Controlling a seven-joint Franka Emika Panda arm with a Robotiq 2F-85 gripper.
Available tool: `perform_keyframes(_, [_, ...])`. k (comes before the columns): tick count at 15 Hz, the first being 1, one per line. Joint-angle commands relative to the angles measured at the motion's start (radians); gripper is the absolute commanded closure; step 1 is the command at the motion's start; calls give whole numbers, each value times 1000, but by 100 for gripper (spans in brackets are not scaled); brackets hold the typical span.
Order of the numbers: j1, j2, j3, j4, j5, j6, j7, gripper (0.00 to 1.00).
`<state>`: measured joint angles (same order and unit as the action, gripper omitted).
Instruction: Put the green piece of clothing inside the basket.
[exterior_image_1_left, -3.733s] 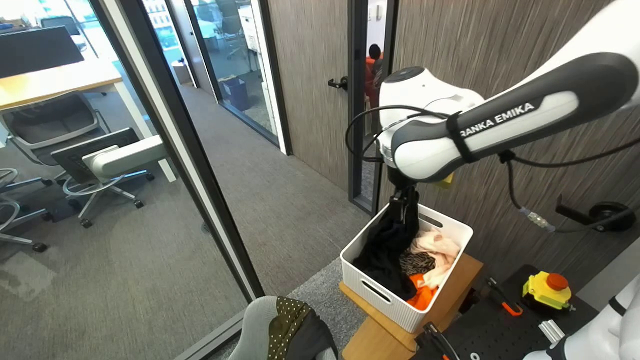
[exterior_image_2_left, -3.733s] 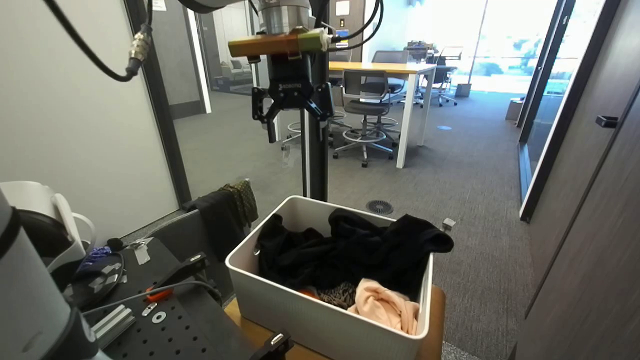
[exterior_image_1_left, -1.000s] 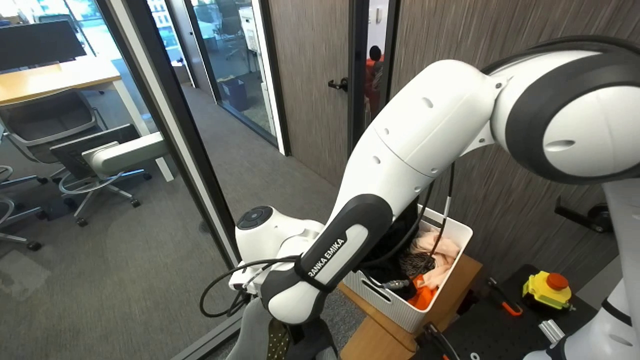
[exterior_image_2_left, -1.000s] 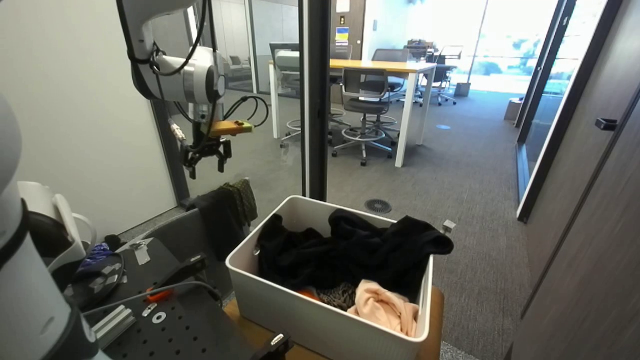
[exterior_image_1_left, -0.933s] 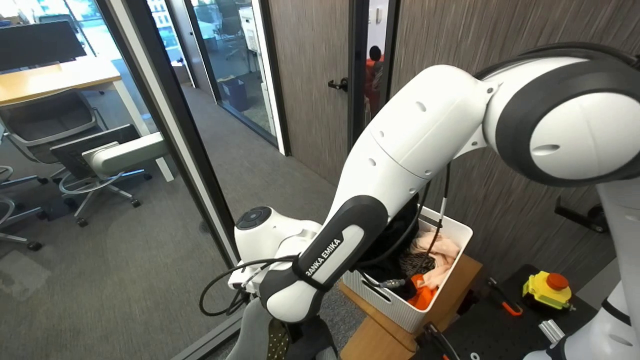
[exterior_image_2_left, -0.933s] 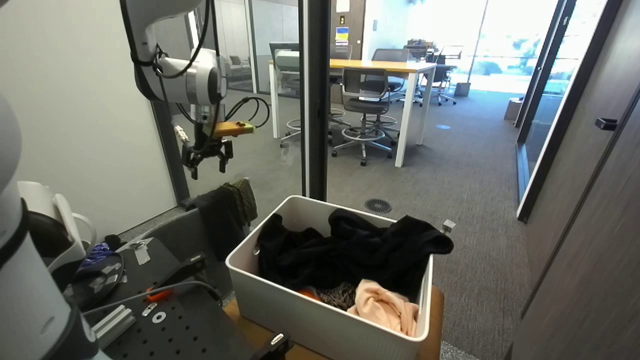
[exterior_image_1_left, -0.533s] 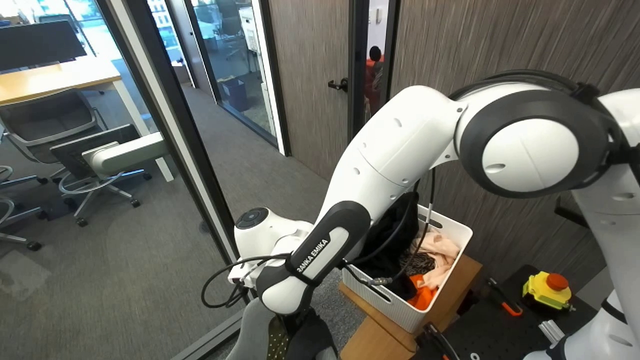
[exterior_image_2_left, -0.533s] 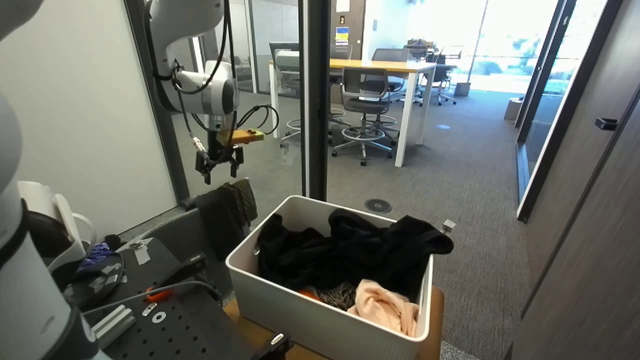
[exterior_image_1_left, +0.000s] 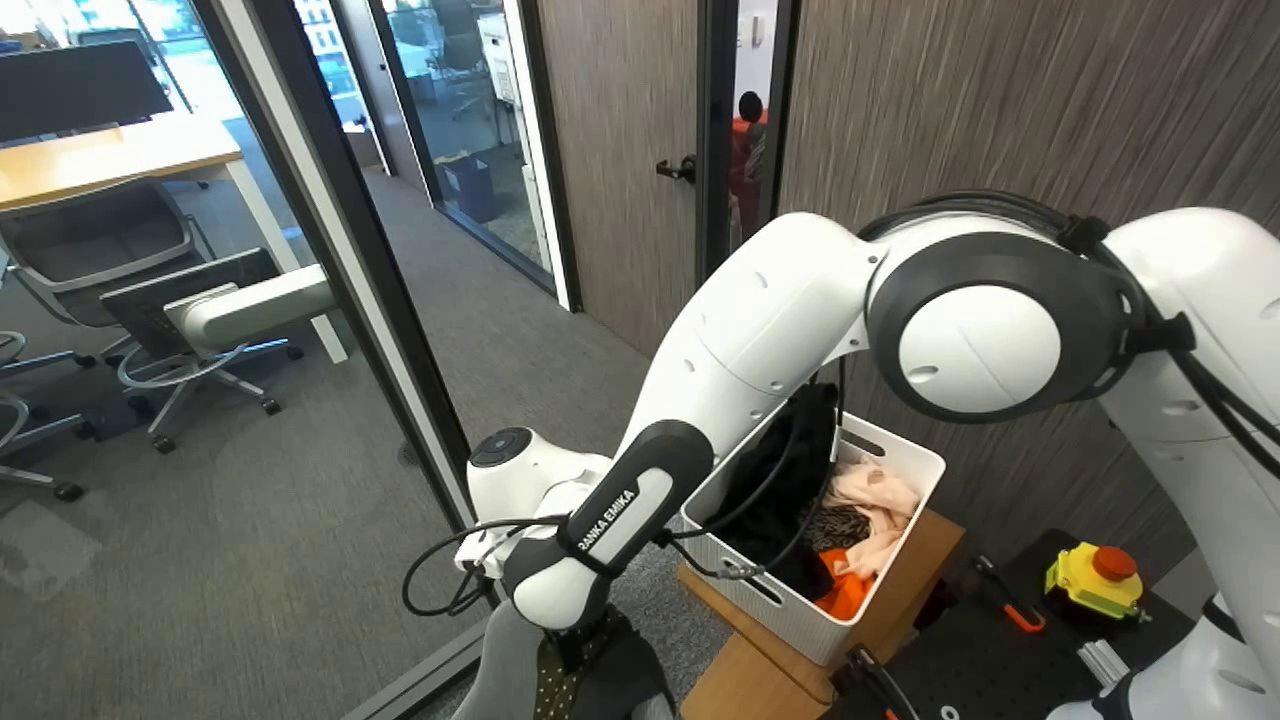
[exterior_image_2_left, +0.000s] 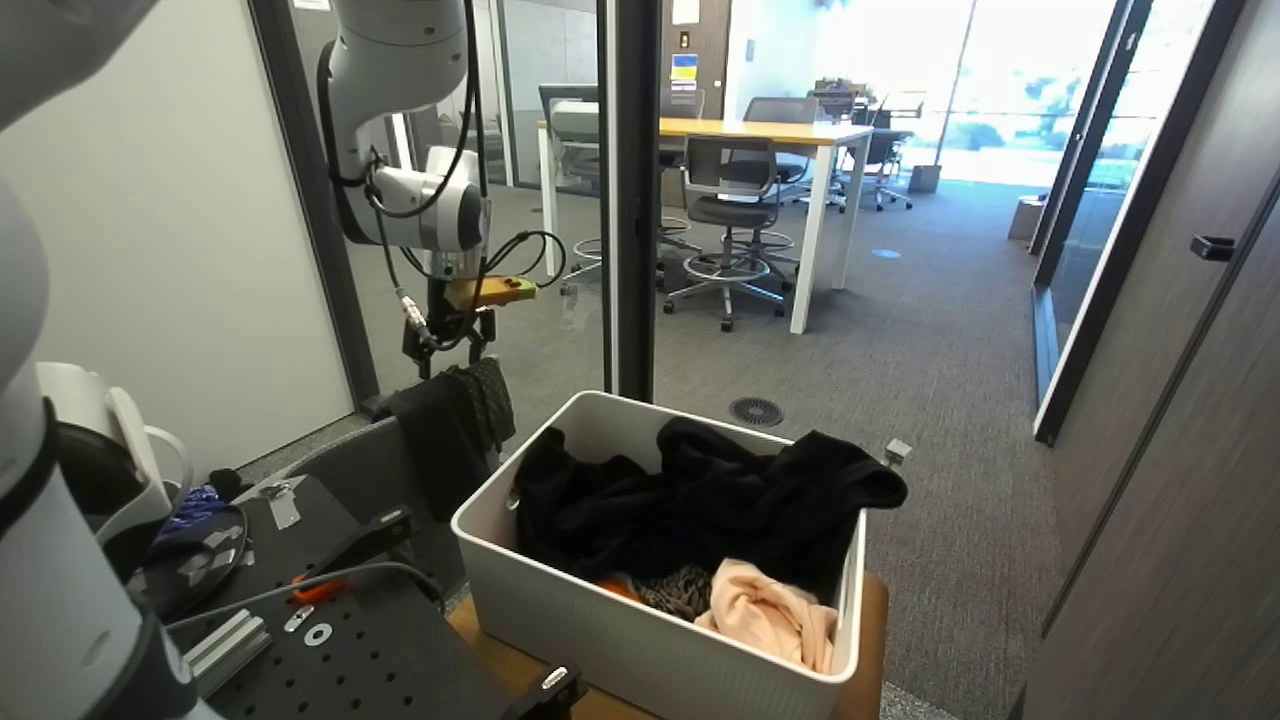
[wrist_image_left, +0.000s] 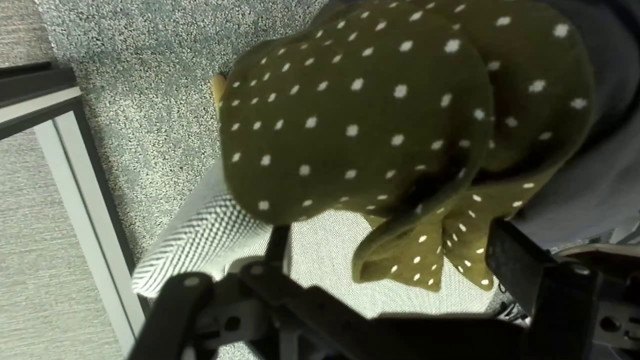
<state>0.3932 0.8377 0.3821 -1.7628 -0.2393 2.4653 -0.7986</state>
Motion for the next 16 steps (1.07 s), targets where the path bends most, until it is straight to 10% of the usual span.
perform_keyframes(1, [17, 41, -6, 58, -16, -13, 7, 0])
perform_keyframes(16, [25, 78, -5, 82, -15, -54, 4, 0])
